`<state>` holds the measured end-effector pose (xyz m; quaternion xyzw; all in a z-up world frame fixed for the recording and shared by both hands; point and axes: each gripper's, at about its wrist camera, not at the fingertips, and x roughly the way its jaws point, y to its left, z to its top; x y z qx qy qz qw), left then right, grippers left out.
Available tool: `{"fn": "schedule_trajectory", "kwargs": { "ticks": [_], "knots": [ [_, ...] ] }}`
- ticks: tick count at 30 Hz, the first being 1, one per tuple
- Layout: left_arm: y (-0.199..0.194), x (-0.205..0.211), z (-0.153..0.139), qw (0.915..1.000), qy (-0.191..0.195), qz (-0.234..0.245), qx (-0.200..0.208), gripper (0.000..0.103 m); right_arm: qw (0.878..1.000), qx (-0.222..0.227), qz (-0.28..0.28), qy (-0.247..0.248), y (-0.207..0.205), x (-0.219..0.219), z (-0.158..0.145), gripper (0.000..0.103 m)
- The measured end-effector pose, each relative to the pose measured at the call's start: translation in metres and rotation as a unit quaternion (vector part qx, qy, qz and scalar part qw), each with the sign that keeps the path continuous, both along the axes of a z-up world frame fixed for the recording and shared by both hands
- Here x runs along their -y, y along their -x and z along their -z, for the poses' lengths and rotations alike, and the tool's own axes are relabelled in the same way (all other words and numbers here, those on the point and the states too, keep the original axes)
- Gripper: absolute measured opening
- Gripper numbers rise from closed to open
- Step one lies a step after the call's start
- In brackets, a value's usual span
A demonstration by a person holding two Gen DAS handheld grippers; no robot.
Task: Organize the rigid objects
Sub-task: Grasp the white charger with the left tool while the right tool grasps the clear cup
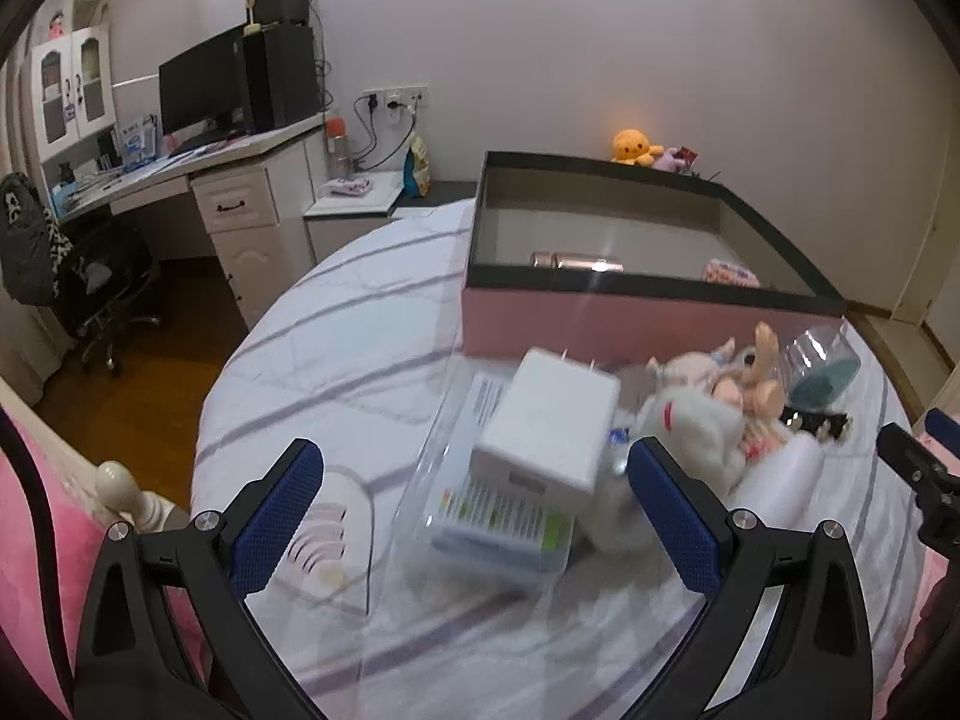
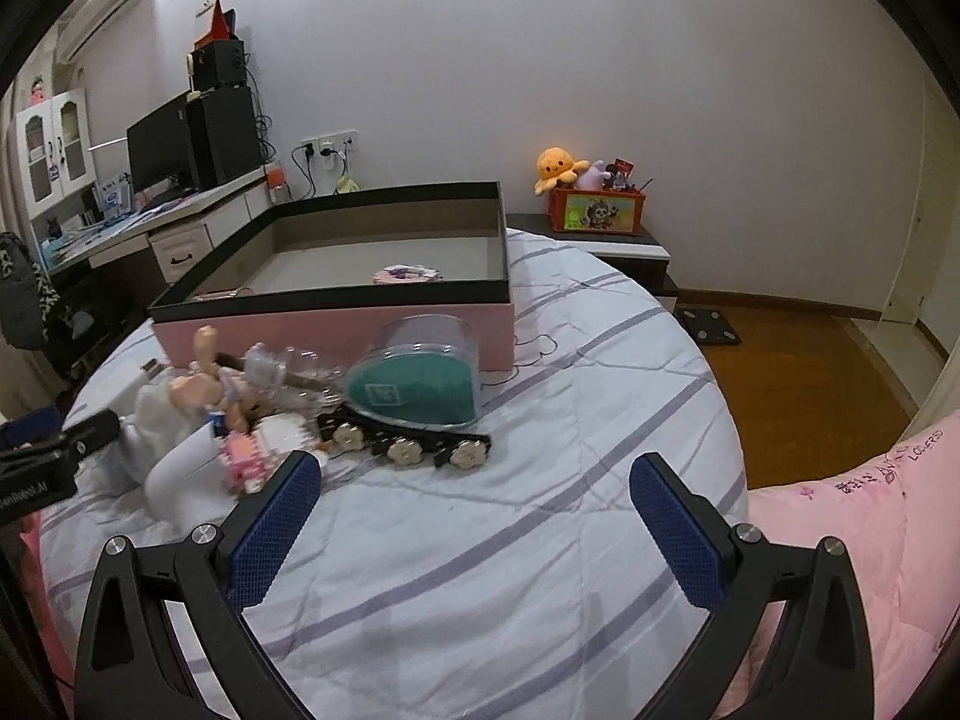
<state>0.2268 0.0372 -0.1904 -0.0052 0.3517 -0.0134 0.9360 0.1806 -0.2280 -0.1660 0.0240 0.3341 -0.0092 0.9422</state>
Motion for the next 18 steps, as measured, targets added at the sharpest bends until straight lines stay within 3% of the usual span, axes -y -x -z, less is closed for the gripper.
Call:
{"fn": "schedule_trajectory", "kwargs": {
  "ticks": [4, 6, 11, 14, 18],
  "knots": [
    [-0.013, 0.002, 0.004, 0.9998, -0.005, 0.017, -0.003, 0.089, 1.000, -0.011, -0.001, -0.007, -0.018, 0.004, 0.002, 0.103],
    [-0.020, 0.003, 0.009, 0.9995, 0.004, 0.029, -0.009, 0.065, 1.000, -0.014, -0.007, -0.011, -0.027, 0.005, 0.003, 0.103],
    [-0.027, 0.007, 0.009, 0.9992, -0.006, 0.038, -0.008, 0.061, 0.999, -0.023, -0.019, -0.016, -0.052, 0.001, 0.005, 0.103],
    [-0.025, 0.009, 0.003, 0.9994, -0.021, 0.028, 0.000, 0.041, 0.999, -0.036, -0.032, -0.018, -0.068, -0.006, 0.008, 0.103],
    [-0.028, 0.011, 0.001, 0.9989, -0.028, 0.036, -0.004, 0.041, 0.998, -0.058, -0.035, -0.015, -0.086, -0.010, 0.017, 0.103]
  ]
}}
